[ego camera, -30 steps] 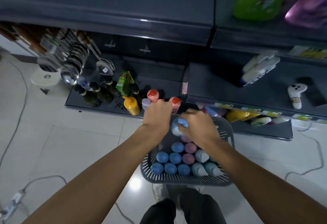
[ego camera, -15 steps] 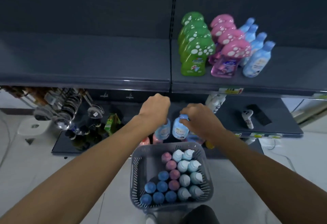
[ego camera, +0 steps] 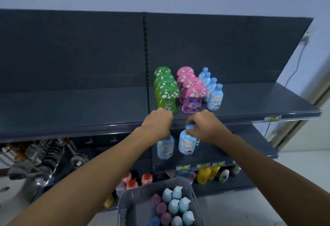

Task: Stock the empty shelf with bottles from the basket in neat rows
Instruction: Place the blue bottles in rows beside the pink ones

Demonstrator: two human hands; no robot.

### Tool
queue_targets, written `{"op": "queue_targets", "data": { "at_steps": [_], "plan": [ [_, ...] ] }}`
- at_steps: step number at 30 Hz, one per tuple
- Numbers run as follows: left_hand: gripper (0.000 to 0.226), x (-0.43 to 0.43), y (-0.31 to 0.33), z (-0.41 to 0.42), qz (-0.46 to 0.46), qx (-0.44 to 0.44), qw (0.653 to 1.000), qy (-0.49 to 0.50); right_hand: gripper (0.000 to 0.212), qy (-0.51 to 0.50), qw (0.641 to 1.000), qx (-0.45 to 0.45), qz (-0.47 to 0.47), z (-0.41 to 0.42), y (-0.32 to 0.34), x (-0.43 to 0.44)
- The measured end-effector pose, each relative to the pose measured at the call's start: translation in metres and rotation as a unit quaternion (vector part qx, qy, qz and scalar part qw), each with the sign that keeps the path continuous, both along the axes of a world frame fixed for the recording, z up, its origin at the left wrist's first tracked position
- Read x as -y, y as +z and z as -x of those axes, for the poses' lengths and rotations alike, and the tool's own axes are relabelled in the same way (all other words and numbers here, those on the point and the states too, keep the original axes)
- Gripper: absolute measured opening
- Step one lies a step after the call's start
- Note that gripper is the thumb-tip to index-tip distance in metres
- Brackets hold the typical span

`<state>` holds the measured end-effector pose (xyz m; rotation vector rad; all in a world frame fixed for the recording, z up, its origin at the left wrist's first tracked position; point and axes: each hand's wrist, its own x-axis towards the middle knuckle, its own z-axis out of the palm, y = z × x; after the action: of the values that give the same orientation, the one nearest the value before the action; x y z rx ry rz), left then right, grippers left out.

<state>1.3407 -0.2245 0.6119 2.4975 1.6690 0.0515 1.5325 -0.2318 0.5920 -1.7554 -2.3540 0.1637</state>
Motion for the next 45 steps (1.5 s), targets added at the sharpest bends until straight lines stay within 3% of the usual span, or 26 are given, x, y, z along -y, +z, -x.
{"op": "queue_targets", "data": {
  "at_steps": [8,14,31,45],
  "plan": [
    [0.02,-0.007,0.035,-0.042,-0.01,0.036,0.998,-0.048,0.014,-0.019,0.999,-0.023,-0.015,-0.056,0.045,0.004],
    [0.024,-0.022,0.047,-0.086,-0.028,0.076,0.995,-0.051,0.019,-0.035,0.999,-0.026,-0.015,-0.11,0.064,-0.019],
    [0.031,-0.118,0.067,-0.246,-0.023,0.129,0.991,-0.039,0.018,0.031,0.999,-0.037,0.01,-0.257,0.086,-0.17],
    [0.027,-0.222,0.068,-0.317,-0.039,0.13,0.991,0.014,0.019,0.038,0.997,-0.071,-0.006,-0.304,0.083,-0.289]
  ]
}}
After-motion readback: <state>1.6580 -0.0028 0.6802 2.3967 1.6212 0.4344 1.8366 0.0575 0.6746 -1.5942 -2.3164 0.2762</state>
